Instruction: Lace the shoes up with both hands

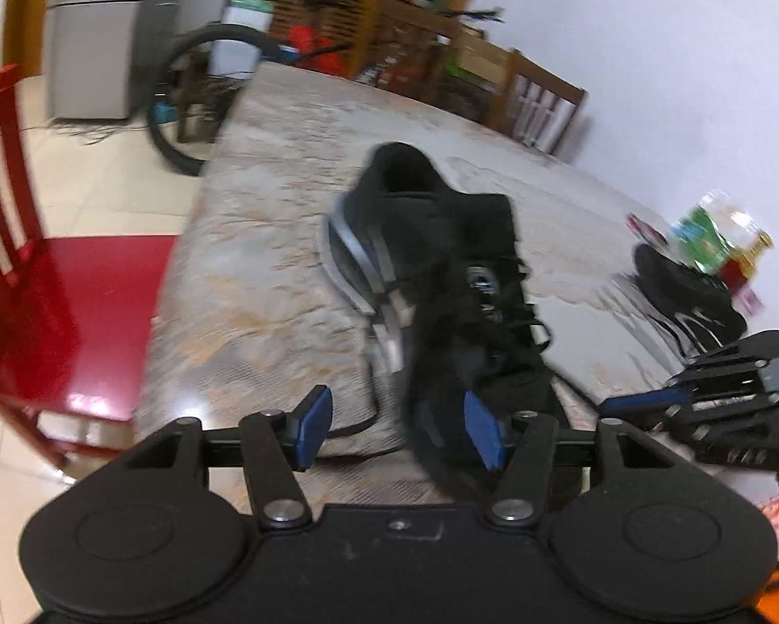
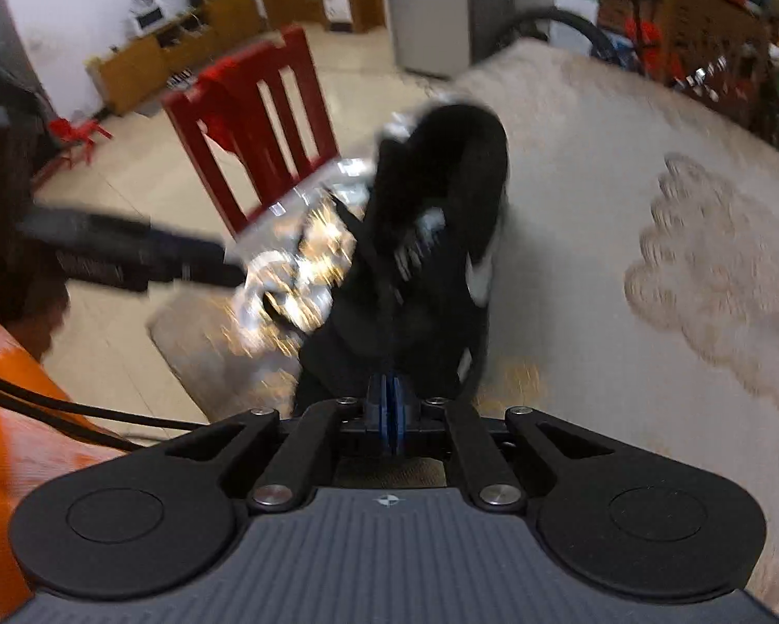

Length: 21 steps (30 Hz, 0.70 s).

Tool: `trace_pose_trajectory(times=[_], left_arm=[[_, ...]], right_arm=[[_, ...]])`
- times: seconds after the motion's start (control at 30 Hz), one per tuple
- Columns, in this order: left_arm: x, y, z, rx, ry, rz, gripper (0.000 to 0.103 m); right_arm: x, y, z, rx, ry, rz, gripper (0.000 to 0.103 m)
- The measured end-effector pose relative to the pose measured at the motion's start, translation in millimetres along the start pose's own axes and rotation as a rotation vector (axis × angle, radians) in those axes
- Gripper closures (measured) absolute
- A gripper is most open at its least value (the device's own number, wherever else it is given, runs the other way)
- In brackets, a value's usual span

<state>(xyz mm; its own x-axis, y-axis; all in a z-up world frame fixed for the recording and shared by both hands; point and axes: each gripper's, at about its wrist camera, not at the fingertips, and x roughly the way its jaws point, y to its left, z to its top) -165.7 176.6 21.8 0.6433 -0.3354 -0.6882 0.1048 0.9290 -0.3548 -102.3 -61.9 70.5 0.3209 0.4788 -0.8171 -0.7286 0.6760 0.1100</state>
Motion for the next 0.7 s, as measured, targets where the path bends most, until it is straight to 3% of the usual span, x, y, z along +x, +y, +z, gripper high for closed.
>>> trace_pose_trajectory(times=[0.03, 0.1, 0.27, 0.4, 0.57, 0.7], left_arm=[[6, -2, 0, 0.006, 0.0, -0.008, 0.049], [21, -3, 1, -0.001, 0.002, -0.015, 0.049], [33, 4, -1, -0.044, 0.016, -0.02, 0.049], [22, 8, -7, -0.049, 0.019, 0.004, 0.049], [5, 19, -20, -0.085, 0.023, 0.033, 0.048], [-3, 26, -25, -0.1, 0.019, 0.056, 0.048]], right_arm=[[-3, -1, 0, -0.003, 0.007, -0.002, 0.092], [-8, -4, 0, -0.01, 0.022, -0.006, 0.076], [-9, 9, 12, -0.146, -0.006, -0.029, 0.074], [-2, 23, 39, -0.258, -0.075, 0.023, 0.071], [39, 59, 66, -0.551, -0.058, 0.106, 0.071], [78, 83, 60, -0.83, 0.04, 0.057, 0.073]])
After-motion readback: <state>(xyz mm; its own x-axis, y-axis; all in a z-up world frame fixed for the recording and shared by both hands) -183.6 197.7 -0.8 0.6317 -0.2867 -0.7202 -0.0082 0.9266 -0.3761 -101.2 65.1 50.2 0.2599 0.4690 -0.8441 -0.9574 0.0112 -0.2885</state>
